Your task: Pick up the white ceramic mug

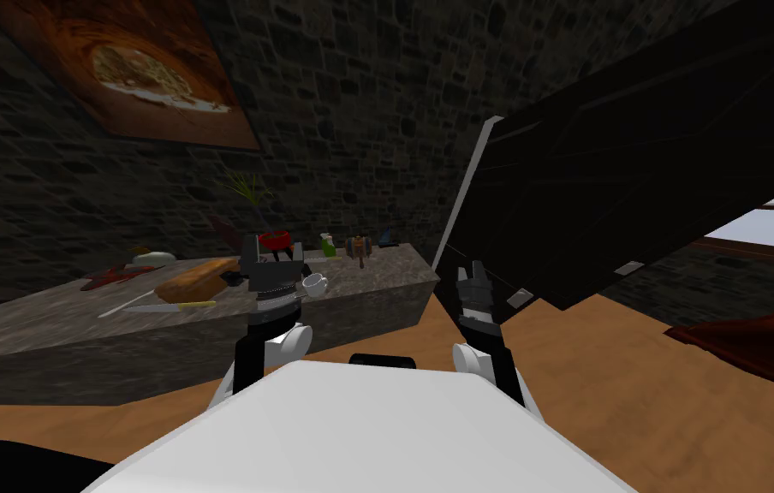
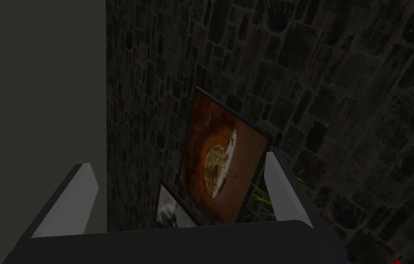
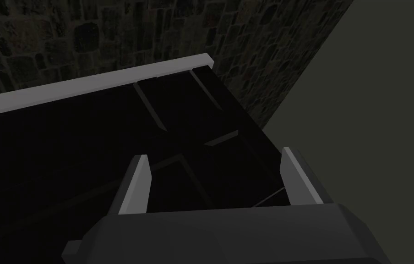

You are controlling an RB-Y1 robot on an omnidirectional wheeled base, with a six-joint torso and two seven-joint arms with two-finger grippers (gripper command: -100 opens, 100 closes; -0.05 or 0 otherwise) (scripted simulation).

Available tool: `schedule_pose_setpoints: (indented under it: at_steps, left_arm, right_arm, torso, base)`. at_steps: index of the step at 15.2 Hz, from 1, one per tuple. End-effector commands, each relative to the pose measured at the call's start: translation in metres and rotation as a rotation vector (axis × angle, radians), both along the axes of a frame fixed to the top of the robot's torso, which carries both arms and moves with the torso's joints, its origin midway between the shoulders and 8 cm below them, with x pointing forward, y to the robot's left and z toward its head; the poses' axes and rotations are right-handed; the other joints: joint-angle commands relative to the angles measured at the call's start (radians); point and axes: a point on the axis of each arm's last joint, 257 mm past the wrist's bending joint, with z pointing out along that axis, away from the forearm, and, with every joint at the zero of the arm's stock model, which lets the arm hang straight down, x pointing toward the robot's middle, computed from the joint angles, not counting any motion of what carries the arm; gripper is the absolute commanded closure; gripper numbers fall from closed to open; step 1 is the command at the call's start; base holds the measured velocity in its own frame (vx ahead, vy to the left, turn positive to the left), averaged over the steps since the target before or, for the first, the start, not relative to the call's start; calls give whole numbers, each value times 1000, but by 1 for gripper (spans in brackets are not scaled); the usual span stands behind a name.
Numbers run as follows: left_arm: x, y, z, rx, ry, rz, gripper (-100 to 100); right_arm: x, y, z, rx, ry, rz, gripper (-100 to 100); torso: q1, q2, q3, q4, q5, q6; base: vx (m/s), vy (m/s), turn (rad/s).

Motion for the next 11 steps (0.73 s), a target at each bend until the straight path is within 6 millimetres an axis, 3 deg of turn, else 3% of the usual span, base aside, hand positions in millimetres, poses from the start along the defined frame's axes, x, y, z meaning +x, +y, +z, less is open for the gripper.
schedule_pose_setpoints:
  at_steps: [1, 8, 11]
  left_arm:
    - [4, 0, -3, 20, 24, -13, -100]
    - [21, 14, -23, 45, 154, -43, -100]
    - [30, 29, -39, 33, 242, -51, -100]
  right_arm:
    - [0, 0, 0, 0, 0, 0, 0]
    - [0, 0, 0, 0, 0, 0, 0]
    - [0, 0, 0, 0, 0, 0, 0]
  torso:
    - [0, 0, 0, 0, 0, 0]
    - [1, 0, 0, 0, 0, 0]
    - [1, 0, 0, 0, 0, 0]
  base:
    - [1, 0, -40]
    - [3, 9, -96]
    - [2, 13, -108]
